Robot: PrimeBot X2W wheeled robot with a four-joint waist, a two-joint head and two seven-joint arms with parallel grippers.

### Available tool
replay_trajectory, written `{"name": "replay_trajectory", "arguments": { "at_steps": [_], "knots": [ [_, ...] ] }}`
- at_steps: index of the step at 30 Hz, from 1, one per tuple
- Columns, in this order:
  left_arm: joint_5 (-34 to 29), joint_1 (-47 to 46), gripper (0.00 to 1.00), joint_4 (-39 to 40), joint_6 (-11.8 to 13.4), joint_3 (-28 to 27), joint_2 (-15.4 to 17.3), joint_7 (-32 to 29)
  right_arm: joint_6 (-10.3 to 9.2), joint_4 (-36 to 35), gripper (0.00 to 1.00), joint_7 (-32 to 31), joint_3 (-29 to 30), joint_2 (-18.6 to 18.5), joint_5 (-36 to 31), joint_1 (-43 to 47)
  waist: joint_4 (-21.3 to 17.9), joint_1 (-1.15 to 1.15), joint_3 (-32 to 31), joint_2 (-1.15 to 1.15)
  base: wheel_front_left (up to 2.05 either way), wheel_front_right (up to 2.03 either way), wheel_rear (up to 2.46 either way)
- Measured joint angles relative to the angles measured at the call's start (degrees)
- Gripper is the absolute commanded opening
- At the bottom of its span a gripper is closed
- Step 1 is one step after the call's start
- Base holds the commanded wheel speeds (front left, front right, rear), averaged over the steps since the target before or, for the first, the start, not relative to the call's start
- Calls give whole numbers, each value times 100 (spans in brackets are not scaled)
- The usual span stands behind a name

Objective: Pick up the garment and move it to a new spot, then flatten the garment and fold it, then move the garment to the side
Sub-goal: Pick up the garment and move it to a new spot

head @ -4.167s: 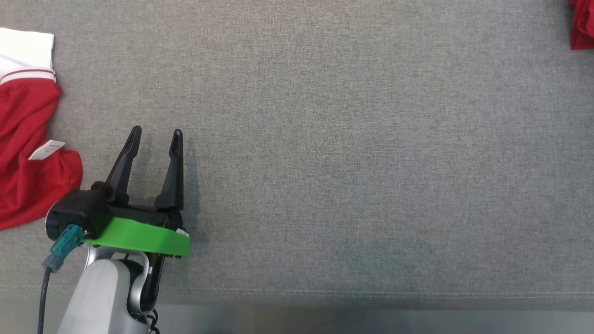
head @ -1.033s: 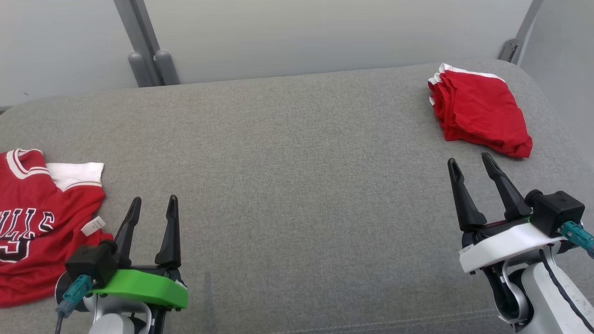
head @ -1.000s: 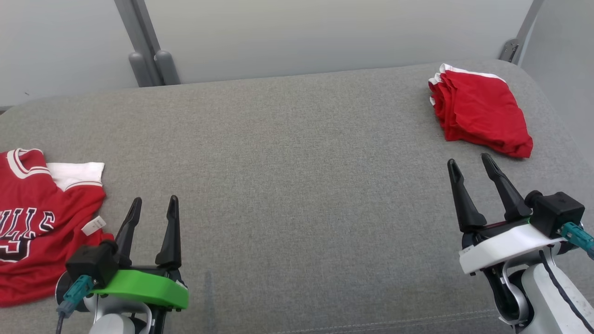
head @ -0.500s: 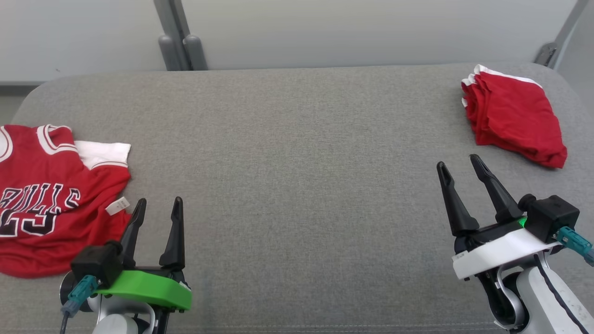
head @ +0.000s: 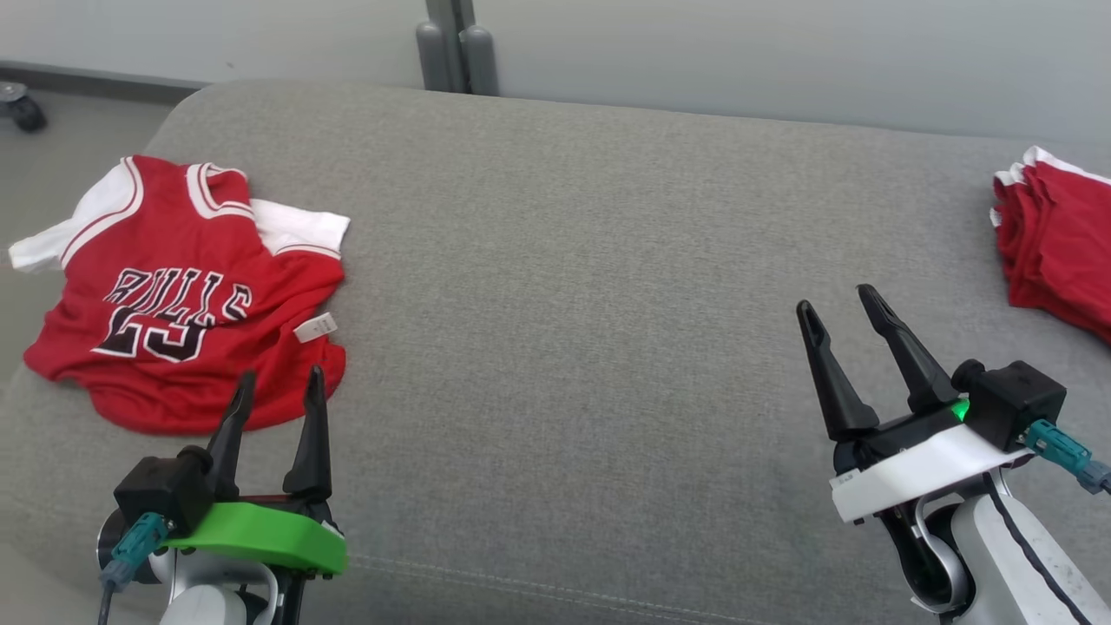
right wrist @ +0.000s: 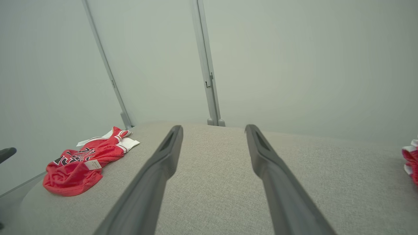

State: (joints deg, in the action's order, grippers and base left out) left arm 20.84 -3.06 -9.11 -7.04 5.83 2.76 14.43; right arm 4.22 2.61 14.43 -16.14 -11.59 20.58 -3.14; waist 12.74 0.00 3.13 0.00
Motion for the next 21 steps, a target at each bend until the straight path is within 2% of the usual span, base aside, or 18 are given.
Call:
{"name": "replay_trajectory", "arguments": {
  "at_steps": [12, 21],
  "knots": [
    [15, -53, 100, -127, 0, -27, -10, 0, 57, 77, 100, 0, -54, 127, -41, -117, 882, 0, 45, 0, 0, 0, 0],
    [19, -49, 100, -126, 7, -233, -18, 0, 108, 187, 100, 0, -165, 236, -49, -118, 1254, 0, 1, 0, 0, 0, 0]
  ]
}}
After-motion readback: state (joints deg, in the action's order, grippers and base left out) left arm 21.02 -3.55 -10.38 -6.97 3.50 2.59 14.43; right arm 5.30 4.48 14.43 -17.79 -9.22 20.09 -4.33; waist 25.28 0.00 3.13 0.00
